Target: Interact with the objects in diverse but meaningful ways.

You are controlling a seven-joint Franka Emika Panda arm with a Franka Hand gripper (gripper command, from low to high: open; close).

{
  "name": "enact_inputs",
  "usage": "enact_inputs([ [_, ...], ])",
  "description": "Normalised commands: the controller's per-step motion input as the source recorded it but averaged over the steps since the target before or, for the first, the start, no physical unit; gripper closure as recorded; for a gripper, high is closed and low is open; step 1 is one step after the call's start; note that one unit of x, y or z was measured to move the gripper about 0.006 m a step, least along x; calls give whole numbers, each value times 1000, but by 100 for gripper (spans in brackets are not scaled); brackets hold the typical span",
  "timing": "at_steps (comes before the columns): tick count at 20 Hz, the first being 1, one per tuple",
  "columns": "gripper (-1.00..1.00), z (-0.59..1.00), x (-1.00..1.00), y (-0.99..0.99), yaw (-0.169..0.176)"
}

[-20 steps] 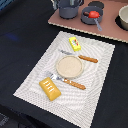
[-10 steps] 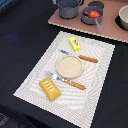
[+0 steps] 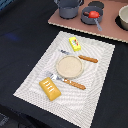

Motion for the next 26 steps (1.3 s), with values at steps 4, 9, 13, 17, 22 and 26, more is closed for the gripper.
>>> enact_inputs([
  [4,-100,-73,0,-33,0],
  [9,-100,-149,0,0,0],
  [13,-100,-211,0,0,0],
  [17,-100,-218,14,0,0],
  [22,-100,-165,41,0,0],
  [26,-100,-121,100,0,0],
])
